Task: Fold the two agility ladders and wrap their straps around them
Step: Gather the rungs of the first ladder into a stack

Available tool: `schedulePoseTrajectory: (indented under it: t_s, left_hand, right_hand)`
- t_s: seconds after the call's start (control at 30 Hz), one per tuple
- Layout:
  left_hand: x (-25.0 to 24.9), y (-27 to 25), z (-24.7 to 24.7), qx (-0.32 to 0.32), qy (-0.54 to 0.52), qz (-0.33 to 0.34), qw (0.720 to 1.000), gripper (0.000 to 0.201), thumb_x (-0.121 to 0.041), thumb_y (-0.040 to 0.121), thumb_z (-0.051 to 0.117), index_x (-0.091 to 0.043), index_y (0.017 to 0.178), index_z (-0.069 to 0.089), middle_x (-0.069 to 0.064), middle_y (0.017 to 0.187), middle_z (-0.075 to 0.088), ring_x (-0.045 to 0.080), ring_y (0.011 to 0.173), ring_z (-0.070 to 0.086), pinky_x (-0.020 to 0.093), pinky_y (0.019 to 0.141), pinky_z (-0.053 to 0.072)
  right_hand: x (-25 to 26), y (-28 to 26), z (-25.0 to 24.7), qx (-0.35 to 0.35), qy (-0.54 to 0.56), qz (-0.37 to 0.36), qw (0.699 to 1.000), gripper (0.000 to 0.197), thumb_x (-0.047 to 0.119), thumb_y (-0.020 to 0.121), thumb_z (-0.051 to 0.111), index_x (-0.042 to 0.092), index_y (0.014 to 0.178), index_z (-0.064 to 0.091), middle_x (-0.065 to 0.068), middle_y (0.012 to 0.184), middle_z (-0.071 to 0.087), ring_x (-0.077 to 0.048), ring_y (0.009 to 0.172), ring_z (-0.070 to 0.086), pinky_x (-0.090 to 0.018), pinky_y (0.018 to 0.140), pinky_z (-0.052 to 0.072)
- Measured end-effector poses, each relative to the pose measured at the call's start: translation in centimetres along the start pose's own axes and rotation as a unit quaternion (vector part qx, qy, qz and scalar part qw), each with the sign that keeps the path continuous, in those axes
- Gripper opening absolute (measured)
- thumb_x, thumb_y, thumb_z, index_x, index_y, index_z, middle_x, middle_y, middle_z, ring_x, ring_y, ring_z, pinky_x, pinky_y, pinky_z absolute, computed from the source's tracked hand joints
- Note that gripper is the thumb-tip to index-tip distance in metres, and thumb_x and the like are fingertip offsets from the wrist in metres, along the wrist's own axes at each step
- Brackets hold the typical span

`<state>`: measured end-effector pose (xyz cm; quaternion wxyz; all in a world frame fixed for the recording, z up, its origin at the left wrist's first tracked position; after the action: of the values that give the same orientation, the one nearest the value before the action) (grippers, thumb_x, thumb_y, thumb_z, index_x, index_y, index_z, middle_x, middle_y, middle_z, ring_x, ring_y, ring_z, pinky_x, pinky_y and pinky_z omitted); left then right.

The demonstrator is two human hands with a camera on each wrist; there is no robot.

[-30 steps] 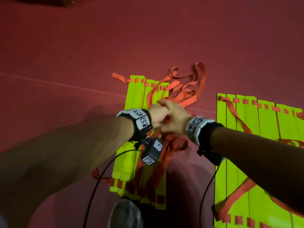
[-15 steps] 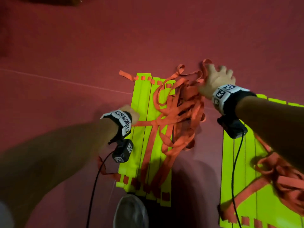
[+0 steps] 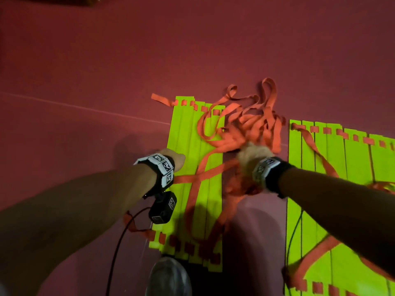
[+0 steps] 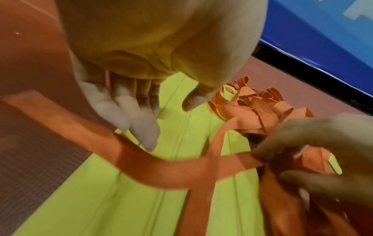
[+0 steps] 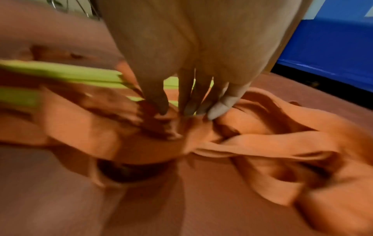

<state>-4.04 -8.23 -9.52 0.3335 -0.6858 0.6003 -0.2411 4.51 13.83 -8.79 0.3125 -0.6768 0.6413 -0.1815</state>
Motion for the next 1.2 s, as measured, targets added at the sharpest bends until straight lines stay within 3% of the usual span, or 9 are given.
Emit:
schedulePoseTrajectory:
  t_s: [0.13, 0.23, 0.33, 0.47, 0.67, 0.83, 1.03, 1.13, 1.2]
  left_hand:
    - [0.4, 0.2, -0.2, -0.052, -0.029, -0.021, 0.998, 0.035, -0.031, 0.099, 0.06, -0.008, 0.11, 0.036, 0.009, 0.101, 0.05, 0.025, 0.094, 0.05, 0.033, 0.081, 0.045]
    - [0.3, 0.5, 0.6, -0.038, -0.019, -0.043, 0.998, 0.075, -0.046, 0.091, 0.07, -0.003, 0.136, 0.028, 0.017, 0.127, 0.05, 0.032, 0.112, 0.054, 0.037, 0.094, 0.047]
    - [0.3, 1.0, 1.5, -0.044, -0.005, -0.063, 0.997, 0.125, -0.066, 0.075, 0.077, 0.0, 0.152, 0.004, 0.024, 0.145, 0.043, 0.039, 0.129, 0.05, 0.049, 0.107, 0.044]
    - [0.1, 0.8, 2.3, -0.03, 0.007, -0.068, 0.997, 0.14, -0.07, 0.072, 0.077, -0.007, 0.158, -0.014, 0.03, 0.157, 0.027, 0.044, 0.14, 0.039, 0.054, 0.112, 0.039]
    - [-1.4, 0.5, 2.2, -0.025, -0.039, -0.016, 0.999, 0.096, -0.039, 0.088, 0.078, -0.001, 0.154, 0.021, 0.022, 0.152, 0.04, 0.032, 0.127, 0.05, 0.039, 0.102, 0.043]
    - [-3.1, 0.3, 4.0, -0.067, -0.056, -0.061, 0.994, 0.124, -0.054, 0.075, 0.084, -0.002, 0.156, 0.006, 0.025, 0.152, 0.03, 0.039, 0.136, 0.042, 0.052, 0.11, 0.039]
    - [-3.5, 1.2, 2.7, -0.037, -0.028, -0.057, 0.997, 0.135, -0.064, 0.074, 0.08, -0.002, 0.158, -0.005, 0.028, 0.155, 0.033, 0.042, 0.141, 0.04, 0.053, 0.111, 0.039]
    - [-3.2, 1.9, 2.4, -0.001, -0.098, -0.054, 0.994, 0.093, -0.052, 0.087, 0.075, -0.001, 0.15, 0.028, 0.018, 0.146, 0.048, 0.036, 0.133, 0.049, 0.044, 0.107, 0.042]
    - [-3.2, 2.2, 2.5, -0.017, -0.122, -0.047, 0.991, 0.046, -0.042, 0.088, 0.076, -0.008, 0.111, 0.055, 0.017, 0.123, 0.063, 0.033, 0.117, 0.059, 0.04, 0.099, 0.049]
  right_hand:
    - [-5.3, -0.3, -0.2, -0.075, 0.077, 0.15, 0.983, 0.035, 0.04, 0.093, 0.059, 0.017, 0.119, 0.064, -0.006, 0.124, 0.061, -0.034, 0.128, 0.05, -0.041, 0.101, 0.05]
    - [-4.6, -0.3, -1.4, -0.14, 0.119, 0.174, 0.967, 0.037, 0.027, 0.096, 0.048, 0.009, 0.128, 0.056, -0.014, 0.13, 0.056, -0.038, 0.125, 0.048, -0.043, 0.097, 0.047]
    - [-1.2, -0.8, -1.7, -0.212, 0.12, 0.091, 0.965, 0.047, 0.028, 0.092, 0.053, 0.016, 0.137, 0.044, -0.016, 0.137, 0.045, -0.038, 0.125, 0.045, -0.045, 0.091, 0.051]
    - [4.2, -1.0, 0.6, -0.044, 0.06, -0.153, 0.985, 0.072, 0.049, 0.1, 0.049, 0.048, 0.158, 0.006, -0.005, 0.171, -0.004, -0.035, 0.156, 0.004, -0.055, 0.119, 0.03]
    - [-2.2, -0.4, 1.4, 0.048, 0.08, 0.007, 0.996, 0.071, 0.044, 0.099, 0.055, 0.022, 0.16, 0.025, -0.013, 0.169, 0.012, -0.037, 0.153, 0.017, -0.051, 0.12, 0.03]
    - [-4.2, -1.4, -0.7, -0.03, 0.06, 0.15, 0.986, 0.045, 0.037, 0.099, 0.047, 0.018, 0.139, 0.055, -0.013, 0.146, 0.039, -0.036, 0.136, 0.038, -0.042, 0.103, 0.045]
    - [2.0, -0.7, -0.1, -0.082, 0.188, -0.019, 0.979, 0.05, 0.032, 0.094, 0.056, 0.013, 0.139, 0.05, -0.015, 0.139, 0.049, -0.036, 0.128, 0.052, -0.042, 0.099, 0.05]
    - [4.0, 0.7, 1.1, -0.04, 0.319, 0.05, 0.946, 0.064, 0.037, 0.094, 0.06, 0.01, 0.149, 0.039, -0.02, 0.147, 0.043, -0.036, 0.135, 0.047, -0.041, 0.109, 0.043]
    - [3.9, 1.6, 1.3, -0.043, 0.346, 0.123, 0.929, 0.063, 0.042, 0.093, 0.062, 0.007, 0.142, 0.044, -0.022, 0.143, 0.045, -0.039, 0.132, 0.048, -0.04, 0.106, 0.044]
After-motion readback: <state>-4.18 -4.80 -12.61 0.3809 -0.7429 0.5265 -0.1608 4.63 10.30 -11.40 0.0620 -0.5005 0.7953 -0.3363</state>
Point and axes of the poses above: each hand's wrist, its own y-axis towards the middle knuckle, its own z-axis out of the palm, x = y × z, the point moved 1 cm from there along y, towards the middle knuckle
